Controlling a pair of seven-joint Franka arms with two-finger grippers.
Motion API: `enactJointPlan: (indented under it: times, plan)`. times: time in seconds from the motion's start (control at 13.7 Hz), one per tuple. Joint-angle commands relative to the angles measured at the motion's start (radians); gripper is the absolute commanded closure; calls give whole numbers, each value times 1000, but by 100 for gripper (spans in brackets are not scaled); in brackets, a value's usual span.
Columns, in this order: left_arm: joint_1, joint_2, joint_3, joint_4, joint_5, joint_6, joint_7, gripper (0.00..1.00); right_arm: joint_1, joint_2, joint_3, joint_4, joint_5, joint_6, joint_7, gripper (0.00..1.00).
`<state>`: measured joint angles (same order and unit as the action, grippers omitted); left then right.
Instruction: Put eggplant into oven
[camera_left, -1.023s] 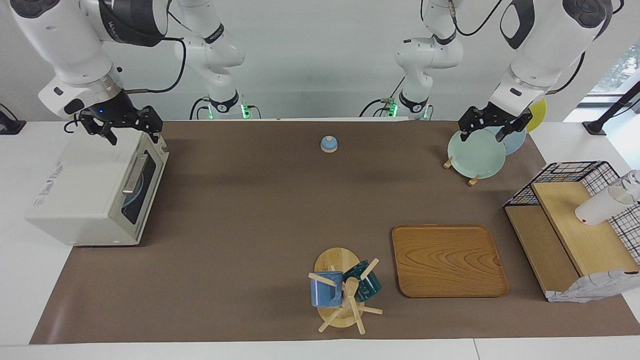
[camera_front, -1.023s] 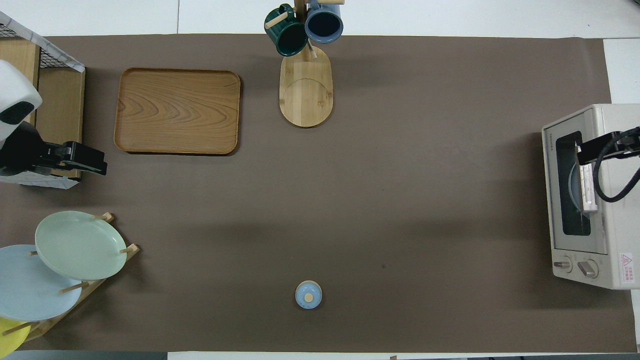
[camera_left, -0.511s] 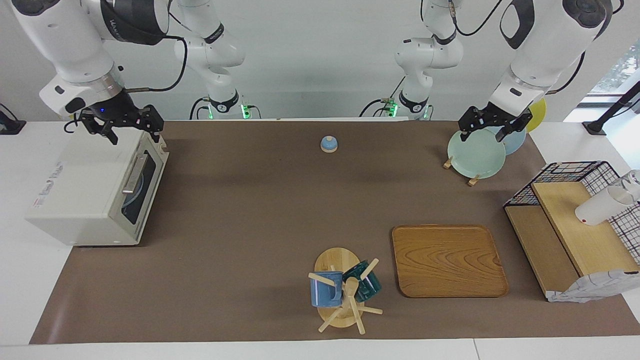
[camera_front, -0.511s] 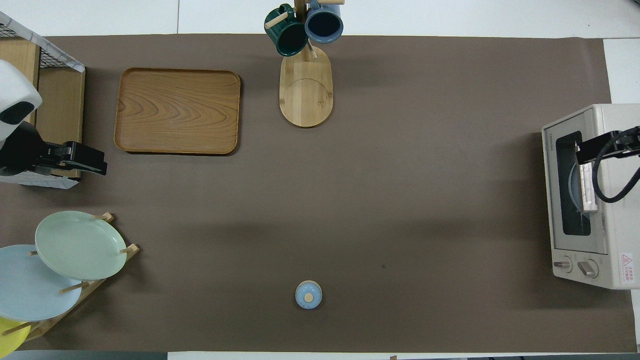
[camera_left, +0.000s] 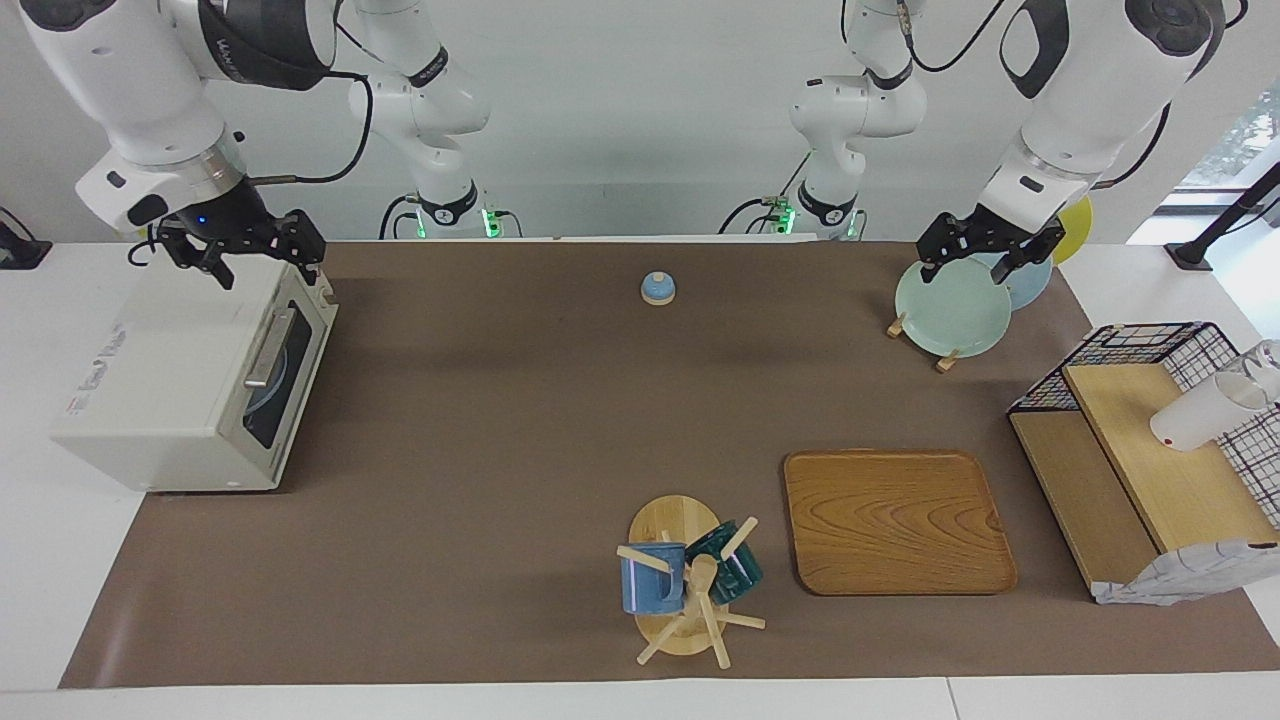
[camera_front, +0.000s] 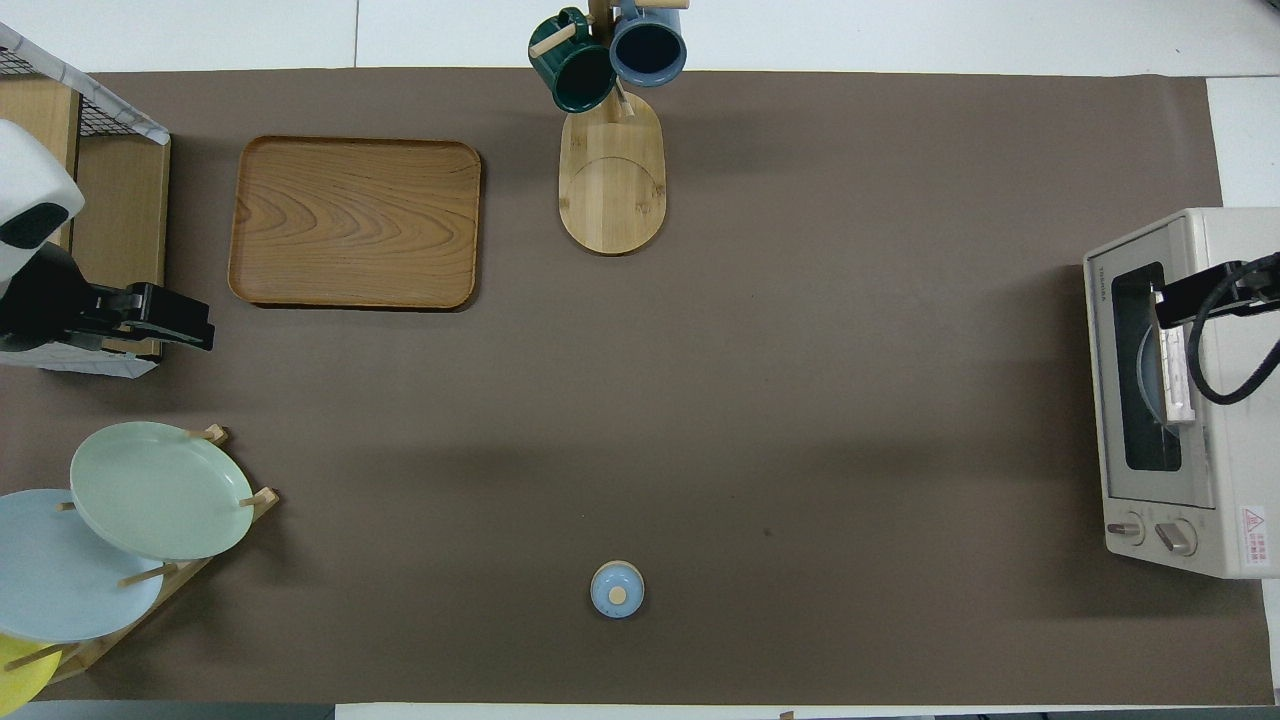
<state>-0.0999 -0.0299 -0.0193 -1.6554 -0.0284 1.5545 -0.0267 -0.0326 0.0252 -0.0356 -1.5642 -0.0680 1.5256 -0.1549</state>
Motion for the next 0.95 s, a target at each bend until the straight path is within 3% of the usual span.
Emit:
enactJointPlan:
  times: [0.0, 0.88]
  plan:
    - [-9, 1, 9, 8, 15, 1, 1, 0, -6, -2, 8, 16, 42, -32, 17, 0]
    - [-9, -1, 9, 8, 15, 1, 1, 0, -4, -5, 8, 19, 65, -39, 17, 0]
